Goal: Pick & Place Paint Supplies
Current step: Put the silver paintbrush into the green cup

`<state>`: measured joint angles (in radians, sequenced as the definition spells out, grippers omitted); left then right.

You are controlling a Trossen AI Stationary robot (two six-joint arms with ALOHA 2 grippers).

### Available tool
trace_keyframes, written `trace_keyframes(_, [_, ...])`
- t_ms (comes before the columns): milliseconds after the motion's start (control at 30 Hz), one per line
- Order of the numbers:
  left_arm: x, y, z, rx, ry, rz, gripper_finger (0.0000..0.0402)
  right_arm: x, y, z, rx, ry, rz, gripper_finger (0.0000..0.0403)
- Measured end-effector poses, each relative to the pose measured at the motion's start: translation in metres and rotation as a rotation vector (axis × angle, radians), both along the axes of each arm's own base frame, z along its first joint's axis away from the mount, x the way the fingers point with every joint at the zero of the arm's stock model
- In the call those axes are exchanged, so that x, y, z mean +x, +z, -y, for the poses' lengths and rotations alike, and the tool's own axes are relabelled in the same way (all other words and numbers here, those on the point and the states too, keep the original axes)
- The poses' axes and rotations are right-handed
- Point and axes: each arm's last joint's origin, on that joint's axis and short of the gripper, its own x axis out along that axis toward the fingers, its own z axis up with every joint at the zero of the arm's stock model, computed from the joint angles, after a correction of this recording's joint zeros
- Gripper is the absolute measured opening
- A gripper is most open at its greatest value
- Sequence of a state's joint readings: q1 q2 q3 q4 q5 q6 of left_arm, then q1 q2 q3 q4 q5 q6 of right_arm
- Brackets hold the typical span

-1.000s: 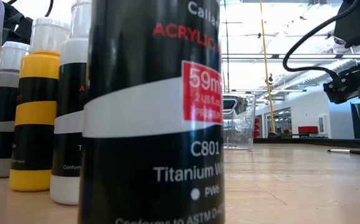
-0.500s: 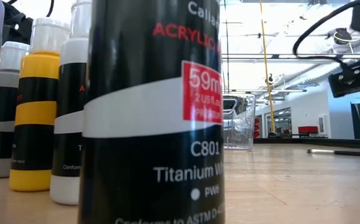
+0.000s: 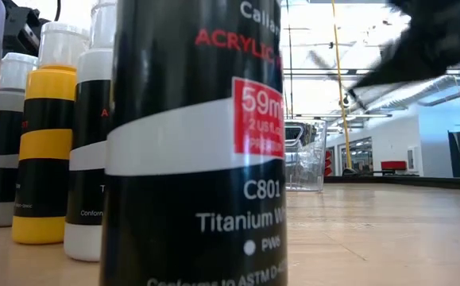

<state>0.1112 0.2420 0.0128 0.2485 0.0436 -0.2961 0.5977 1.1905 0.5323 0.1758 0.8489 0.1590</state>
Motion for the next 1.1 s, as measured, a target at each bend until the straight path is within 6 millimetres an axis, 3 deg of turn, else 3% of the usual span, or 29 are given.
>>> trace_keyframes(200, [0.001, -0.001, 0.0, -0.052, 0.007, -0.01, 0.0019, 0.014, 0.03, 0.001, -0.413, 0.12, 0.113, 0.0001])
trace_keyframes(367, [0.006, 0.003, 0.003, -0.08, -0.067, 0.029, 0.0019, 0.024, 0.048, 0.006, -0.622, 0.128, 0.215, 0.0001])
trace_keyframes(600, [0.017, 0.024, 0.015, -0.069, -0.216, 0.074, 0.0019, 0.043, 0.062, -0.01, -0.907, 0.172, 0.267, 0.0001])
trace_keyframes(733, [0.031, 0.035, 0.025, -0.054, -0.25, 0.022, 0.0019, 0.065, 0.057, -0.032, -1.074, 0.242, 0.198, 0.0001])
trace_keyframes(867, [0.053, 0.039, 0.036, -0.048, -0.236, -0.067, 0.0019, 0.088, 0.043, -0.046, -1.36, 0.238, 0.013, 0.0])
trace_keyframes(1100, [0.102, 0.052, 0.055, -0.037, -0.194, -0.173, 0.0049, 0.12, 0.021, -0.053, -1.735, 0.208, -0.136, 0.0])
